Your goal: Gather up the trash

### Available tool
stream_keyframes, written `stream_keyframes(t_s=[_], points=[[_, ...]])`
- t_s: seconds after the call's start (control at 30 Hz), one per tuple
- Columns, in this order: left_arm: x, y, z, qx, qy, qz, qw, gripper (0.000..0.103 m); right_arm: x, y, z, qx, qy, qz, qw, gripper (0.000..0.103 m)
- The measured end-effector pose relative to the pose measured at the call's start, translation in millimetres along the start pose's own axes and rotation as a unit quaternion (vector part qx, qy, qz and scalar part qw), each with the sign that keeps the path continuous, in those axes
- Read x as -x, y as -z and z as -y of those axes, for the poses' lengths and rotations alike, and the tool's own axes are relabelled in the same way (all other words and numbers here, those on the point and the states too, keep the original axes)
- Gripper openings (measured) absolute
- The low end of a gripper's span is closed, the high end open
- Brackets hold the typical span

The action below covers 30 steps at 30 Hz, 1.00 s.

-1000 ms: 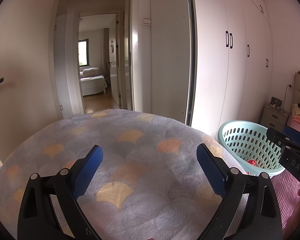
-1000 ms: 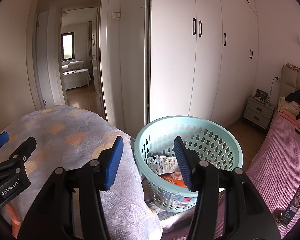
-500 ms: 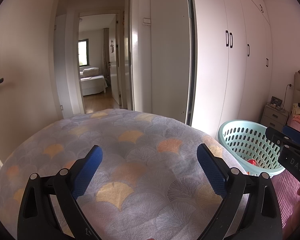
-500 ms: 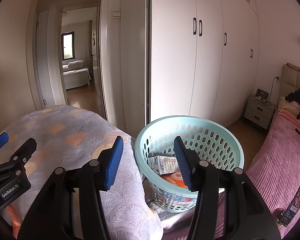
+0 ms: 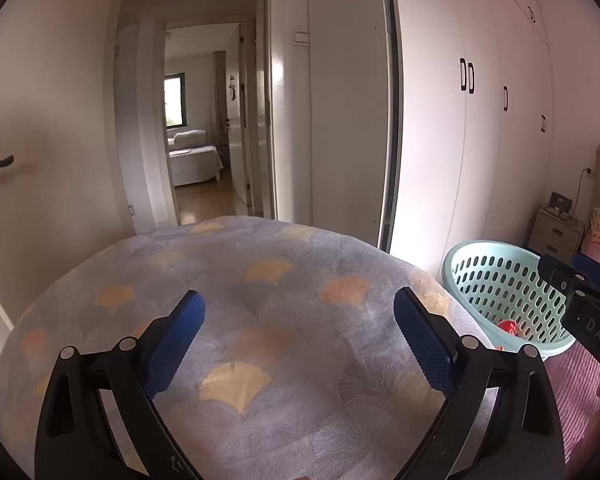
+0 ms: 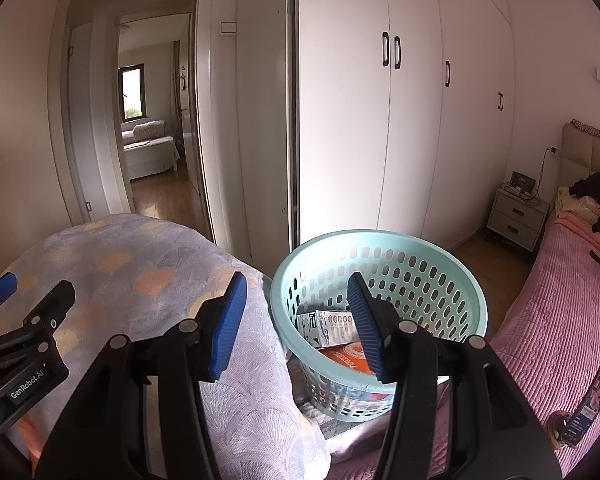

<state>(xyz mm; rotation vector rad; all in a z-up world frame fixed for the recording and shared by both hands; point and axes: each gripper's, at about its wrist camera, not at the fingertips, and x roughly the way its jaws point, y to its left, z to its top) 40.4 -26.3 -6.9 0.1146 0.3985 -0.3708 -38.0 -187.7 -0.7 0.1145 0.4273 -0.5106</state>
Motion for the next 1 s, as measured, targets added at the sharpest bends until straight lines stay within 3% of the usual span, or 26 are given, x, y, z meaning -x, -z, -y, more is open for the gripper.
stream_keyframes(t_s=[0.1,0.53,0.67,1.0], points=[[13,-6,0,-0.015,-0.01,0.01,0.9998,0.092,6,-3,0,0.0,0.0,0.005,1.0,0.049],[34,-15,-16,0.003,-0.021,0.009,0.9997,0.093,29,-8,-7,0.002,-0.007,0.016,1.0,0.049],[41,-15,-15,-0.015,-0.035,0.027,0.9989,0.093,33,-10,-12,0.006,-0.007,0.018,1.0,0.049],[43,-21,-31,0.016,-0.013,0.013,0.9997,0.096,39,-14,-21,0.019,-0.008,0.022,1.0,0.049]])
